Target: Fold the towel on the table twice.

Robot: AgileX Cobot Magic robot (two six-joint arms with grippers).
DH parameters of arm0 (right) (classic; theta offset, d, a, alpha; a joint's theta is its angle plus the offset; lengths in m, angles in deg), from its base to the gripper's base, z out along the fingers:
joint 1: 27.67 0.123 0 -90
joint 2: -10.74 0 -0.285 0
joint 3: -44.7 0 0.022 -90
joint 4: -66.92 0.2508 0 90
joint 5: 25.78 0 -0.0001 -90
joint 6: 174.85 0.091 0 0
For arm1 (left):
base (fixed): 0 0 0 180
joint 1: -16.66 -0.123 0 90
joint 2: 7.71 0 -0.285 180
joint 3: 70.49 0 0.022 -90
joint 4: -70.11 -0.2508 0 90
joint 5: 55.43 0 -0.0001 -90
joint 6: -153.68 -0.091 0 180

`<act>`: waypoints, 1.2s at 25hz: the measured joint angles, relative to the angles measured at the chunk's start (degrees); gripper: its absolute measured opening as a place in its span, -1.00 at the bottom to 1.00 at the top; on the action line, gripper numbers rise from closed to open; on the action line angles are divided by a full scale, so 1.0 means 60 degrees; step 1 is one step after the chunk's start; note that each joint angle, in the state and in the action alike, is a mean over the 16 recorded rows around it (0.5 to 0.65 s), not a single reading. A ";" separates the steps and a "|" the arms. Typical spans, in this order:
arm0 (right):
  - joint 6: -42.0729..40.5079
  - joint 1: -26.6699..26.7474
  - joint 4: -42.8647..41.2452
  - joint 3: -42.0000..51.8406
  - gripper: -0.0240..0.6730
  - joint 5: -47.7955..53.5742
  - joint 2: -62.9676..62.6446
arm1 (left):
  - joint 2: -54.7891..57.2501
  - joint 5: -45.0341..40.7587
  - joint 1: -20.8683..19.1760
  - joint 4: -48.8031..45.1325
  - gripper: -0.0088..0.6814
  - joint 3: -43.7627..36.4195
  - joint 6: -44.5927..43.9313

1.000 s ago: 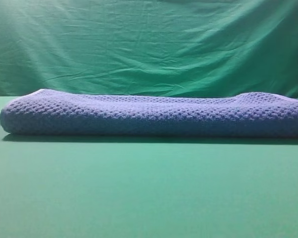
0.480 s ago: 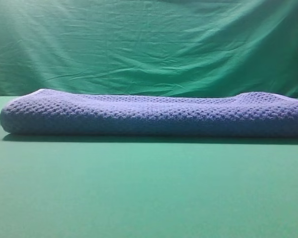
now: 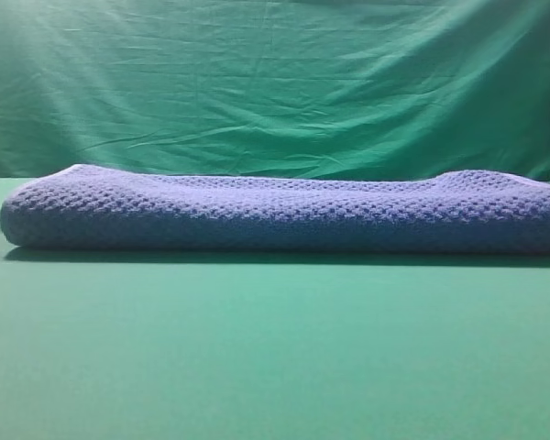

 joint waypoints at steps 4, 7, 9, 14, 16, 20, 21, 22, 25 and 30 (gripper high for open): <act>0.0000 0.0000 -0.0134 0.0262 -0.93 -0.0345 0.0000 | 0.0000 0.0234 0.0000 -0.0153 -0.97 -0.0347 -0.0001; 0.0000 0.0000 -0.0280 0.0559 -0.93 -0.0707 0.0000 | 0.0000 0.0387 0.0000 -0.0387 -0.97 -0.0647 -0.0001; 0.0000 0.0000 -0.0381 0.0766 -0.93 -0.0905 0.0000 | 0.0000 0.0476 0.0000 -0.0550 -0.97 -0.0847 -0.0001; 0.0003 0.0000 -0.0670 0.1279 -0.93 -0.1144 0.0000 | 0.0000 0.0648 0.0000 -0.1039 -0.97 -0.1330 -0.0001; 0.0005 0.0000 -0.0802 0.1444 -0.93 -0.1095 0.0000 | 0.0000 0.0670 0.0000 -0.1268 -0.97 -0.1473 -0.0001; 0.0009 0.0000 -0.0960 0.1599 -0.93 -0.0574 0.0000 | 0.0000 0.0705 0.0000 -0.1601 -0.97 -0.1622 -0.0001; 0.0010 0.0000 -0.0989 0.1608 -0.93 -0.0390 0.0000 | 0.0000 0.0719 0.0000 -0.1652 -0.97 -0.1646 -0.0001; 0.0011 0.0000 -0.1016 0.1612 -0.93 -0.0205 0.0000 | 0.0000 0.0740 0.0000 -0.1701 -0.97 -0.1670 -0.0001; 0.0014 0.0000 -0.1094 0.1616 -0.93 0.0298 0.0000 | 0.0000 0.0822 0.0000 -0.1839 -0.97 -0.1741 -0.0001; 0.0016 0.0000 -0.1169 0.1616 -0.93 0.0872 0.0000 | 0.0000 0.0967 0.0000 -0.1983 -0.97 -0.1819 -0.0001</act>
